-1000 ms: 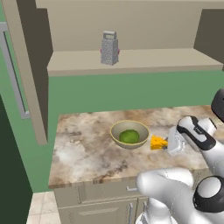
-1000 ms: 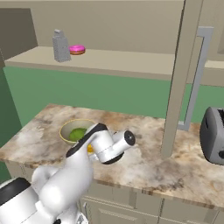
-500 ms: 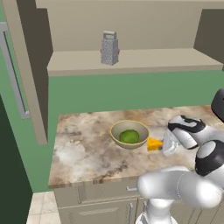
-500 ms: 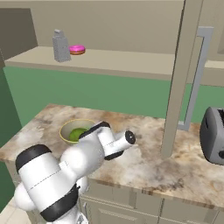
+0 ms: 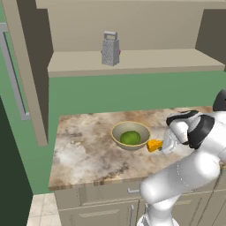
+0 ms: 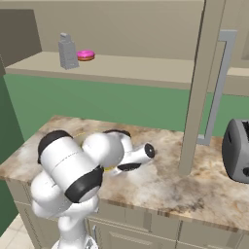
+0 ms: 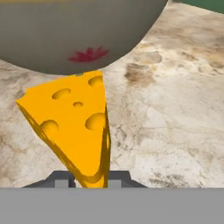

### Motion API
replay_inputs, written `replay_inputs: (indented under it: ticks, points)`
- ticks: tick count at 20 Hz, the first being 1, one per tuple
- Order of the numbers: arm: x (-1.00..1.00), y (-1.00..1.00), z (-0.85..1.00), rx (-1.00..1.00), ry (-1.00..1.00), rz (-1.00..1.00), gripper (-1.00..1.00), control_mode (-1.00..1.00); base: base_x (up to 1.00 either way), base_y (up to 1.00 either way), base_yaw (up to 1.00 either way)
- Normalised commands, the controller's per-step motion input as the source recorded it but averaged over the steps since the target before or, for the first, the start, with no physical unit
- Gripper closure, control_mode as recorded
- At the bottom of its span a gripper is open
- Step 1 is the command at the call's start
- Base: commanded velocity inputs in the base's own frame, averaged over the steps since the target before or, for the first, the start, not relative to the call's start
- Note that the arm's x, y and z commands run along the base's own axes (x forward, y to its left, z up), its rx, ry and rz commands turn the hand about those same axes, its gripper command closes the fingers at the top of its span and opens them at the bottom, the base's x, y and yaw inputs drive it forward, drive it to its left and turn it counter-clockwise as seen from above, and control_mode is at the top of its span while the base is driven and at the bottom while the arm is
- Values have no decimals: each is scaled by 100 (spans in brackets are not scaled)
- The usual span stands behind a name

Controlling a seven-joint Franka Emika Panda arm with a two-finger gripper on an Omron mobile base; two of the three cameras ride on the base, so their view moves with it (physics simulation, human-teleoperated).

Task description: Pick the cheese from the fridge and the cheese grater from the cabinet and place them next to the salad bowl.

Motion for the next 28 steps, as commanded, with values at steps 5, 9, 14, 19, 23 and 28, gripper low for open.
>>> replay_inputs:
  ticks: [5, 9, 14, 19, 23, 28]
  points:
    - [12, 4, -40, 0, 0, 0, -100, -100, 0, 0, 0]
    - [-16, -13, -4, 0, -6, 2, -100, -100, 0, 0, 0]
    - [-24, -5, 2, 0, -5, 1, -100, -100, 0, 0, 0]
    - [-2, 7, 21, 0, -4, 0, -100, -100, 0, 0, 0]
    - [0, 8, 54, 4, 0, -1, -100, -100, 0, 0, 0]
    - [-1, 20, 38, 0, 0, -8, -100, -100, 0, 0, 0]
